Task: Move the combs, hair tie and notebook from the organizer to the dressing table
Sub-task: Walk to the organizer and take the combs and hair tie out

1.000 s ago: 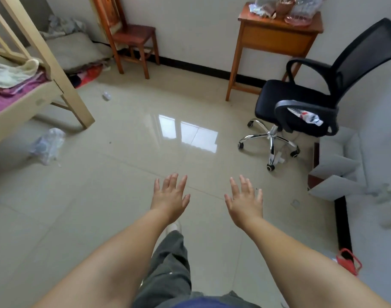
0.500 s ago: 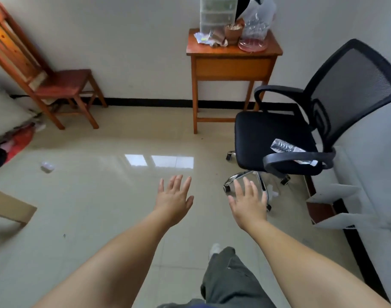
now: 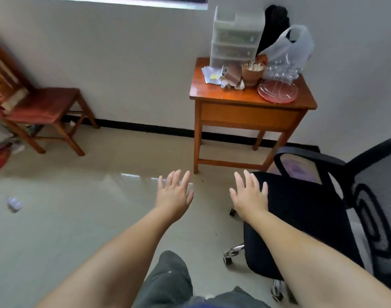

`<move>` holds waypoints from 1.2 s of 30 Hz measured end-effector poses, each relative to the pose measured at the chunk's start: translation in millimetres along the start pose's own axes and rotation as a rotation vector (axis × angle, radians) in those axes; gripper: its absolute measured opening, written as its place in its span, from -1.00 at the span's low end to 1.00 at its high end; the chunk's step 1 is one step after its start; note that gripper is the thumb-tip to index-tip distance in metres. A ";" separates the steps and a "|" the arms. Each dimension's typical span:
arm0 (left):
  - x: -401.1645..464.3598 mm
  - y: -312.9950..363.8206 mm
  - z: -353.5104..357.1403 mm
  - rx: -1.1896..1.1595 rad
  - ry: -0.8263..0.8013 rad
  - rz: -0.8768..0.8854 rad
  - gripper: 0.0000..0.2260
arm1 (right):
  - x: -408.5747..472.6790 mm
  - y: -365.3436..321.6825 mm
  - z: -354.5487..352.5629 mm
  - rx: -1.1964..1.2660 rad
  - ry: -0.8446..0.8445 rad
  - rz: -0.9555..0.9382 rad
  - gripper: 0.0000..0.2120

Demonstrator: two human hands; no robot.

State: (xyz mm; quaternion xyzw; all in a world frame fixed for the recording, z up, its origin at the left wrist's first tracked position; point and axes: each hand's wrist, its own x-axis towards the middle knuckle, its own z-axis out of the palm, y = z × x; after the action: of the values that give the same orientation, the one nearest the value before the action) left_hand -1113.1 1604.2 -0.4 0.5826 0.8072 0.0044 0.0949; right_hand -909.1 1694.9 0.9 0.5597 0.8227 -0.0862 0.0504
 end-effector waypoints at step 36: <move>723.0 24.9 -257.6 -0.434 0.376 0.204 -0.80 | 676.0 -30.0 -239.1 2.271 0.033 0.632 -0.77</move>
State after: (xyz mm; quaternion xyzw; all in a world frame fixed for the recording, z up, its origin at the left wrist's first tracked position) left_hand -1349.5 2319.5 148.4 0.6158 0.7282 0.2940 0.0649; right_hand -1182.8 2348.1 116.6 0.4635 0.0997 -0.7456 -0.4683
